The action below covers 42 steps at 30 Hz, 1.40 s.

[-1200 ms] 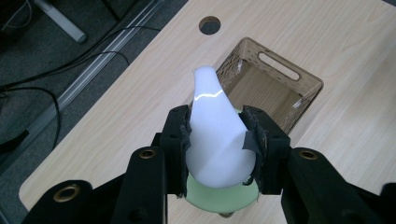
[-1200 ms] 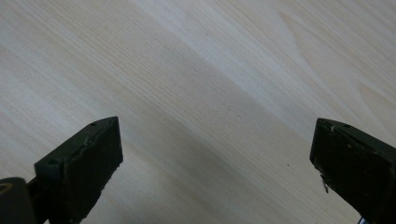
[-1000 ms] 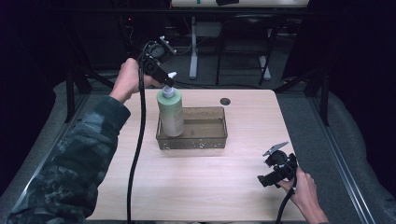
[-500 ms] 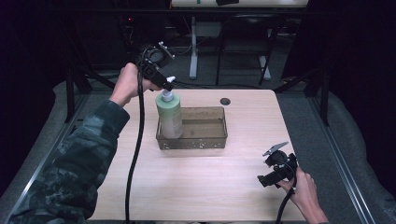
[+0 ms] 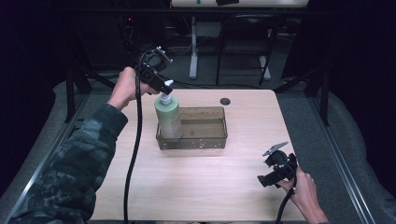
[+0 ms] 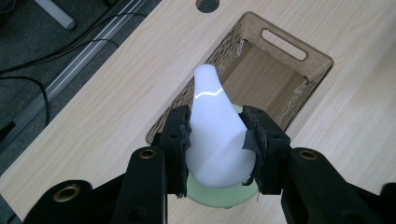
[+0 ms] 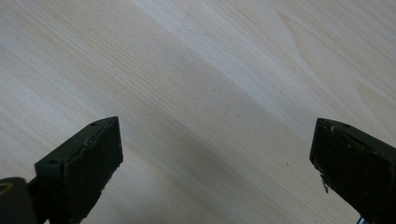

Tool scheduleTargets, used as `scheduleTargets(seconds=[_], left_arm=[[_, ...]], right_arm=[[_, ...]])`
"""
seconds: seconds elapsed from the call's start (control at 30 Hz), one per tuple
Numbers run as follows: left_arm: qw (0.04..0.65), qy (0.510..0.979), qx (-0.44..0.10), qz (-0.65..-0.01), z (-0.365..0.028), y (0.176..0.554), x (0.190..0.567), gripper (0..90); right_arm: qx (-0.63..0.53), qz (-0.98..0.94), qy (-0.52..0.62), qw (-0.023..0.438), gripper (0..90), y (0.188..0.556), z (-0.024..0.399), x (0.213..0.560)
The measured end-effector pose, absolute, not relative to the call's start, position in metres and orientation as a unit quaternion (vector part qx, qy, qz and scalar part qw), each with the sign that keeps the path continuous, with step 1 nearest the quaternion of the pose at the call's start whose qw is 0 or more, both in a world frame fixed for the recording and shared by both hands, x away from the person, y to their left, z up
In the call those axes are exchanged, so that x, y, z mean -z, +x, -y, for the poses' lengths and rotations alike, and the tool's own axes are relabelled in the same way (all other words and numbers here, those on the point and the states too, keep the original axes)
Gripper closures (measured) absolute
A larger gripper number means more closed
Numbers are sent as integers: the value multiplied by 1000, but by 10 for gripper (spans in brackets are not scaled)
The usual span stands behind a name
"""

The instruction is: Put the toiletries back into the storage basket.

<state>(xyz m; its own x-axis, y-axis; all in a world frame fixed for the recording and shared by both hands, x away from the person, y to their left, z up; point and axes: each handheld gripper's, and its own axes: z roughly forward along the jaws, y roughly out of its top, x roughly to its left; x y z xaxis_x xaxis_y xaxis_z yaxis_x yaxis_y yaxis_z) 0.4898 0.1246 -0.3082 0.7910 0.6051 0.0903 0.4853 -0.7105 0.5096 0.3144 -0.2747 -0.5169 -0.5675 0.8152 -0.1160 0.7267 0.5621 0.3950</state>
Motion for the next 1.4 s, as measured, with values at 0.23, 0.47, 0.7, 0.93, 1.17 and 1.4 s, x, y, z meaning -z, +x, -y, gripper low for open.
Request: scheduleTargets(seconds=[0.23,0.47,0.7,0.93,1.17,1.4], left_arm=[[238,917,-124,-296,-128,489,312,630],[235,919,-120,-293,-128,487,316,630],[232,921,-118,-290,-129,485,317,630],[231,922,-115,-288,-129,483,318,630],[229,923,-113,-287,-130,482,319,630],[226,924,-110,-289,-132,483,321,630]], right_arm=[[-153,-872,442,144,20,314,275,517],[-153,-872,442,145,22,314,275,517],[-153,-872,443,144,23,314,274,517],[-152,-872,443,144,23,314,274,517],[-151,-872,441,146,23,315,275,517],[-152,-872,443,144,24,314,274,517]])
